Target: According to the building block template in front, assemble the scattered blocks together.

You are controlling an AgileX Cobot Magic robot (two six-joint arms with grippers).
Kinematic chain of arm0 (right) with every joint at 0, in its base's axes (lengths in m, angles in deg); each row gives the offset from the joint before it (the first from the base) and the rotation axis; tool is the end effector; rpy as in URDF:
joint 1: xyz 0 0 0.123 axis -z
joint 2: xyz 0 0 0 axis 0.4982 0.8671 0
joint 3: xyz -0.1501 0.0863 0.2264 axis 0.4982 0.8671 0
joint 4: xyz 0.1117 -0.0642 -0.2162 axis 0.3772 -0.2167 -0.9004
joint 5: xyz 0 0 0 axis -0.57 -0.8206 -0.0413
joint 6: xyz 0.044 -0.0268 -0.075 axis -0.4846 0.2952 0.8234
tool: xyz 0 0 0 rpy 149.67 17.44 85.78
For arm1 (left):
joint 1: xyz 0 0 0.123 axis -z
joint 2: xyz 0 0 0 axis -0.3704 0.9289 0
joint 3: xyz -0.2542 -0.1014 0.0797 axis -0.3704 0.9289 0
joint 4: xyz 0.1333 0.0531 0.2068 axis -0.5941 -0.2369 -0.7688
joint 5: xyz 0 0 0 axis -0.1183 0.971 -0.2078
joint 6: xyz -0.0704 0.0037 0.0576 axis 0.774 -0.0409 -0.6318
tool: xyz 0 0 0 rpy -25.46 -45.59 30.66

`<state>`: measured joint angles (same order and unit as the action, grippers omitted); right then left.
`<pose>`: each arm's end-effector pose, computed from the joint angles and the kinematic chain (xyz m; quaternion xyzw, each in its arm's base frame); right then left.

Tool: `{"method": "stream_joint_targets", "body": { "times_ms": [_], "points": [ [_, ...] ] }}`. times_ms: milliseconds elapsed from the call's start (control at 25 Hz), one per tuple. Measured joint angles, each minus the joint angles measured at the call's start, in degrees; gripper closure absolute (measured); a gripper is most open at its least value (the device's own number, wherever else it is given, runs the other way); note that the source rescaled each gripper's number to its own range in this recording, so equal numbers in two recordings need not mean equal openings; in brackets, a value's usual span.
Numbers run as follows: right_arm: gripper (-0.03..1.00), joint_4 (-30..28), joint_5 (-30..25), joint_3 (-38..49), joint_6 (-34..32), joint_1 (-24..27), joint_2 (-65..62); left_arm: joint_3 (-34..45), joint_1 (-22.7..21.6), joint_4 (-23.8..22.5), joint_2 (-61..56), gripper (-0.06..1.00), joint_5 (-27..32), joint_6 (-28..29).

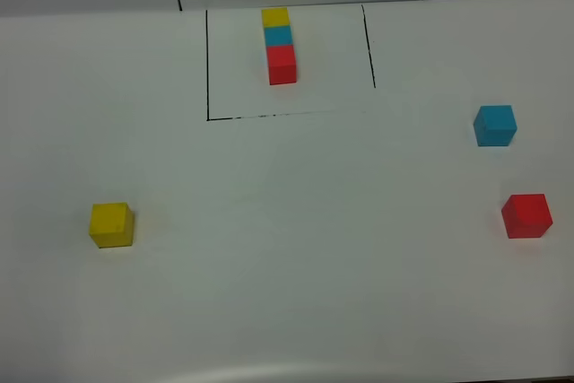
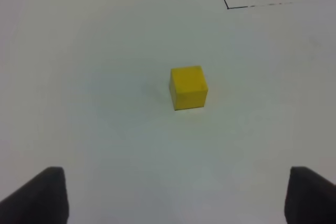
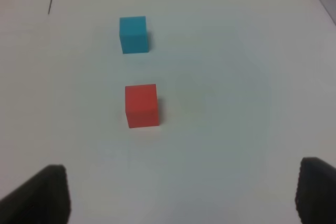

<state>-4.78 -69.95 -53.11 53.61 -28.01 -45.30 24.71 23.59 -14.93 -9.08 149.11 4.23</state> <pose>-0.0066 0.0012 0.2769 0.0161 0.8522 -0.0013 0.5230 -0.0078 -0.0055 0.2784 0.0382 0.8491 -0.0296 0.5260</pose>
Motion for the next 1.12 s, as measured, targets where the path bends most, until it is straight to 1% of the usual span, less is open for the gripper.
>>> {"method": "stream_joint_targets", "body": {
  "times_ms": [120, 240, 360, 400, 480, 560, 680, 920, 1000, 1120],
  "points": [
    [0.22, 0.0, 0.0, 0.0, 0.0, 0.0, 0.0, 0.0, 0.0, -0.1, 0.3, 0.07, 0.0, -0.1],
    [0.22, 0.0, 0.0, 0.0, 0.0, 0.0, 0.0, -0.4, 0.0, -1.9, 3.2, 0.07, -0.9, -0.9],
    [0.22, 0.0, 0.0, 0.0, 0.0, 0.0, 0.0, -1.0, 0.0, -4.0, 8.8, 0.08, -5.8, -1.1],
    [0.22, 0.0, 0.0, 0.0, 0.0, 0.0, 0.0, -1.3, 0.0, -4.0, 11.5, 0.08, -7.8, -1.1],
    [0.22, 0.0, 0.0, 0.0, 0.0, 0.0, 0.0, -2.2, 0.0, -3.5, 17.3, 0.08, -10.9, -1.1],
    [0.22, 0.0, 0.0, 0.0, 0.0, 0.0, 0.0, -3.7, 0.0, -2.7, 24.4, 0.08, -12.8, -1.1],
    [0.22, 0.0, 0.0, 0.0, 0.0, 0.0, 0.0, -7.6, 0.0, -0.6, 35.5, 0.08, -13.6, -1.1],
    [0.22, 0.0, 0.0, 0.0, 0.0, 0.0, 0.0, -16.5, 0.0, 6.9, 57.0, 0.08, -13.4, -1.1],
    [0.22, 0.0, 0.0, 0.0, 0.0, 0.0, 0.0, -18.5, 0.6, 7.2, 63.2, 0.09, -12.9, -1.1],
    [0.22, 0.0, 0.0, 0.0, 0.0, 0.0, 0.0, -20.6, 3.3, 6.4, 71.5, 0.10, -12.9, 0.0]
  ]
}}
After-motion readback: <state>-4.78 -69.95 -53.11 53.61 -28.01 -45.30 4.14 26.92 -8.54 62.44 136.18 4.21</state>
